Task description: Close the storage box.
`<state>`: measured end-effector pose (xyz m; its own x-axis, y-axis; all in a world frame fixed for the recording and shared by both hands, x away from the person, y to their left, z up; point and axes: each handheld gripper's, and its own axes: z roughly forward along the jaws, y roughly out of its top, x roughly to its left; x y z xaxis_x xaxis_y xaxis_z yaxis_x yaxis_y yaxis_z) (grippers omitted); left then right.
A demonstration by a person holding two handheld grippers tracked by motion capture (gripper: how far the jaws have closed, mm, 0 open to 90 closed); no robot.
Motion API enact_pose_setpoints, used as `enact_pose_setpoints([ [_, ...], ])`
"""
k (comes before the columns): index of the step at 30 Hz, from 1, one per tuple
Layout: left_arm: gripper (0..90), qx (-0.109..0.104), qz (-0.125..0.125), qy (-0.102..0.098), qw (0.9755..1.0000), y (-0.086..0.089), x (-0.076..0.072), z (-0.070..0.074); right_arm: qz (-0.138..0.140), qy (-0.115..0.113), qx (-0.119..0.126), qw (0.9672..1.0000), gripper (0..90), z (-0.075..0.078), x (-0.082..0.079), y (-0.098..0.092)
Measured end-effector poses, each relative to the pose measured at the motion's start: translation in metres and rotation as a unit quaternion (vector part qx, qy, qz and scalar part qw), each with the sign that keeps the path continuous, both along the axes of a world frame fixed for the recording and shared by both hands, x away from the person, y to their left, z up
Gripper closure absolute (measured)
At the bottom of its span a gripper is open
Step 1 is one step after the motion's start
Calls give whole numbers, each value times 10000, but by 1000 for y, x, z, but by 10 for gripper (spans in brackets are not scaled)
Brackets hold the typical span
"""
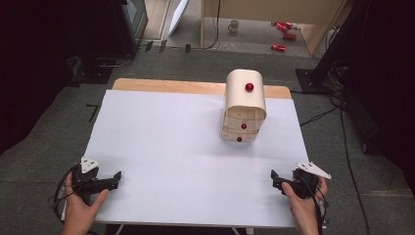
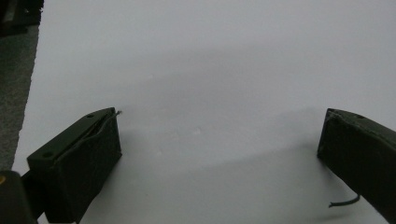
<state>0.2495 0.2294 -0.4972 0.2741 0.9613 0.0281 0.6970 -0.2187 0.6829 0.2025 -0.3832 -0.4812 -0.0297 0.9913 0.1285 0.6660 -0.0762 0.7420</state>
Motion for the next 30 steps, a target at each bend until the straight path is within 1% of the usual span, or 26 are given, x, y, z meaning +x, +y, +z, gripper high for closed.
enact_pose_setpoints([
  [4,0,2,-2,2,10000,0,0,0,-1,74,-53,10000,0,-4,-9,-5],
  [9,0,1,-1,3,10000,0,0,0,77,139,-162,9997,0,-10,-13,-4],
  [11,0,1,-1,2,10000,0,0,0,85,179,-319,9993,0,-15,-12,-1],
  [13,0,-1,-1,0,10000,0,0,0,142,281,-527,9981,0,-21,-10,3],
  [14,0,-1,0,1,10000,0,0,0,245,245,-529,9980,2,-21,-11,4],
  [15,0,0,-1,3,10000,0,0,0,290,234,-539,9979,2,-22,-11,5],
  [16,0,-3,1,3,10000,0,0,0,301,218,-611,9974,0,-23,-11,6],
  [19,0,-5,3,6,10000,0,0,0,280,185,-599,9976,0,-24,-12,6],
  [30,0,-27,14,5,10000,0,0,0,280,186,-606,9976,0,-24,-12,6],
])
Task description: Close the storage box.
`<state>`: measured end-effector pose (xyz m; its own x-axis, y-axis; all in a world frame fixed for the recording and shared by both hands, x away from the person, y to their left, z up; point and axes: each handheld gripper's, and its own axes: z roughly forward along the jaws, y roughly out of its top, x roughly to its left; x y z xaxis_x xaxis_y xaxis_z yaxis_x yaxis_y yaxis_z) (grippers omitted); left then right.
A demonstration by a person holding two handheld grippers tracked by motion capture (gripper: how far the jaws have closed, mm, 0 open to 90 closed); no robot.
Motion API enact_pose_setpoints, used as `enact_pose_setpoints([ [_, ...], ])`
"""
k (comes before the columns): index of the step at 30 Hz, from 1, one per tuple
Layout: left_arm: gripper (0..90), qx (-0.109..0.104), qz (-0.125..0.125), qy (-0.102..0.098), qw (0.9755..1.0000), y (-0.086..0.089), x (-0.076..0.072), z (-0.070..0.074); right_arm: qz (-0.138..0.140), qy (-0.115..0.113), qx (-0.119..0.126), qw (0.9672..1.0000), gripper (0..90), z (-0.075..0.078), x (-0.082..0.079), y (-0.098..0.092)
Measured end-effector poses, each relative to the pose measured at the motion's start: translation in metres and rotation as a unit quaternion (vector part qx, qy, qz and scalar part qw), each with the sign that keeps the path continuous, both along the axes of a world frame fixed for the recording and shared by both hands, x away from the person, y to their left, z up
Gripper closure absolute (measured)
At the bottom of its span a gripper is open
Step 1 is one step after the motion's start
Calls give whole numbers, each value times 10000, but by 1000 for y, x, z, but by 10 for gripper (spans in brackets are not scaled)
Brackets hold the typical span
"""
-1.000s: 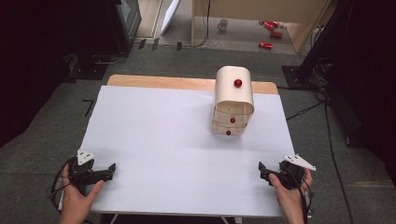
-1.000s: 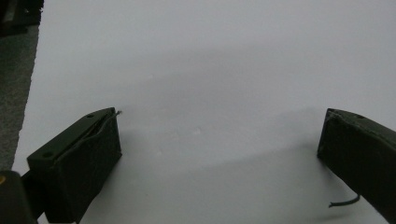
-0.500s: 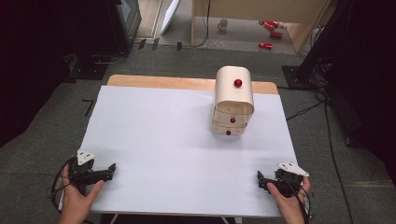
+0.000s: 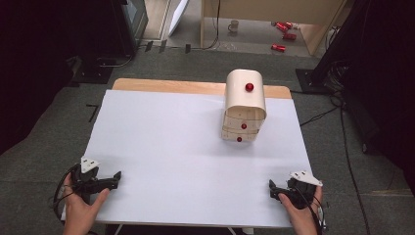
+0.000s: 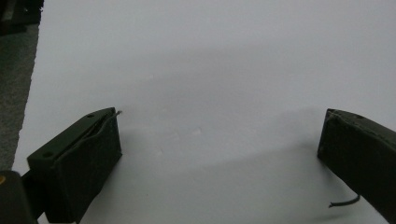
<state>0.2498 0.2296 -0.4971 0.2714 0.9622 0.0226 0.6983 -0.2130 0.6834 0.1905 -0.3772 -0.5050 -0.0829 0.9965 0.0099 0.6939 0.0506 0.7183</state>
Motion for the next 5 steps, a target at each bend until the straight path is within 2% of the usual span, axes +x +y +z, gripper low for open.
enact_pose_setpoints([
  [5,0,4,0,1,10000,0,0,0,2,12,8,10000,0,0,0,0],
])
